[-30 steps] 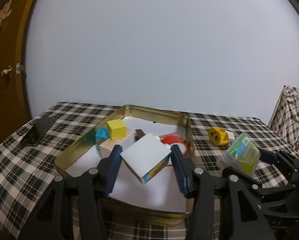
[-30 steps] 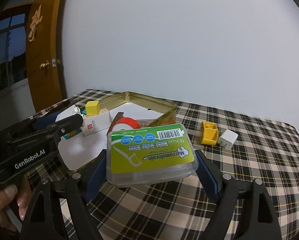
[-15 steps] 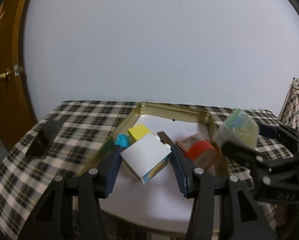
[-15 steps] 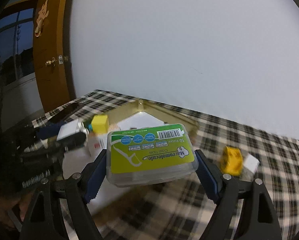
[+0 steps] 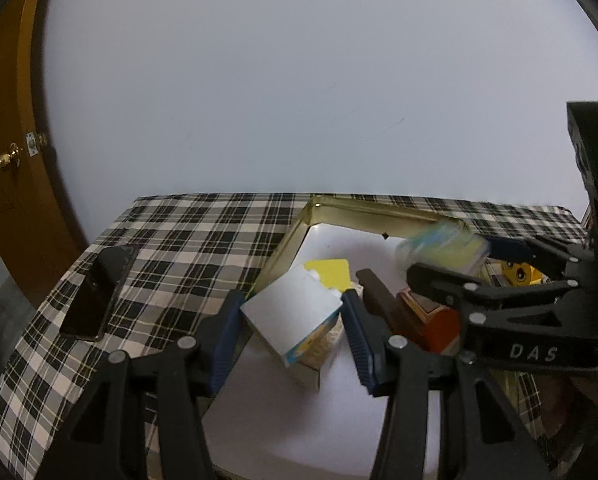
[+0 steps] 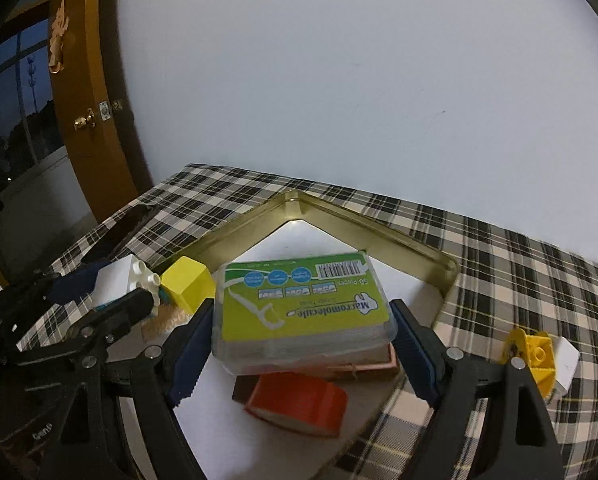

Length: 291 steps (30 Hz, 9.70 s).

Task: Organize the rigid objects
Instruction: 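Open both grippers to drop the green box and sunflower block into the tray, then grasp the yellow face brick with the left gripper while the right gripper grasps the white charger plug, then lift the yellow face brick and white charger plug and carry both toward the tray, then bring the yellow brick over the tray while the right gripper brings the plug over it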

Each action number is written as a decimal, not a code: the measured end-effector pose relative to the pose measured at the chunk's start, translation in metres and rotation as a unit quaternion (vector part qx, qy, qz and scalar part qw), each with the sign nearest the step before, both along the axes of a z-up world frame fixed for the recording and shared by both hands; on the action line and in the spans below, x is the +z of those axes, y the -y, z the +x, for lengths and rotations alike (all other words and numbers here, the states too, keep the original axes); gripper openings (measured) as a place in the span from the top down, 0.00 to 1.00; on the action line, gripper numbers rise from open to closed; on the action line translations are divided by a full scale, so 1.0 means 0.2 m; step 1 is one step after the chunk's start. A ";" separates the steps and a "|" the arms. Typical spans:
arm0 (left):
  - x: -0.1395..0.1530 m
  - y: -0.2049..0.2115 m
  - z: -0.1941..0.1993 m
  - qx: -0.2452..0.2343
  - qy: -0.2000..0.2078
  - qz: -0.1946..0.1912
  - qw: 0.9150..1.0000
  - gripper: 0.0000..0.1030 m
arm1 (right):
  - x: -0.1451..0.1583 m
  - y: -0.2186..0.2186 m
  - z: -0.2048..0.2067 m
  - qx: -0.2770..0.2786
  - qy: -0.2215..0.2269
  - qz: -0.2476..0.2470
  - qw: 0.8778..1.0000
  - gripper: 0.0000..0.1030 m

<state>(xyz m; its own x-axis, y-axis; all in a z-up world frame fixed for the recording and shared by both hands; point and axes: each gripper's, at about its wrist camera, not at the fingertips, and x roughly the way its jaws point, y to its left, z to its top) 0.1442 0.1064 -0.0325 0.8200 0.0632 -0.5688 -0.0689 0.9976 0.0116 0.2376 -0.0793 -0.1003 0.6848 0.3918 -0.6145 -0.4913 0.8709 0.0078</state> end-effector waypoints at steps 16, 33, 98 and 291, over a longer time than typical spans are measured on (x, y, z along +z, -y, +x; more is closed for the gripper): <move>0.08 0.17 -0.03 0.007 0.023 0.003 1.000 0.05 | 0.09 0.46 -0.07 -0.055 0.036 0.043 0.997 0.10; 0.00 1.04 0.21 -0.126 -0.027 0.029 0.991 0.01 | 0.03 1.23 0.04 -0.252 0.019 0.018 0.967 0.10; -0.20 0.98 0.48 -0.157 -0.097 -0.037 0.982 0.70 | -0.15 1.00 0.15 -0.197 -0.048 -0.054 0.978 0.44; 0.01 0.24 -0.47 0.003 0.119 -0.009 0.993 0.70 | -0.01 0.34 -0.71 -0.038 0.142 0.024 0.989 0.44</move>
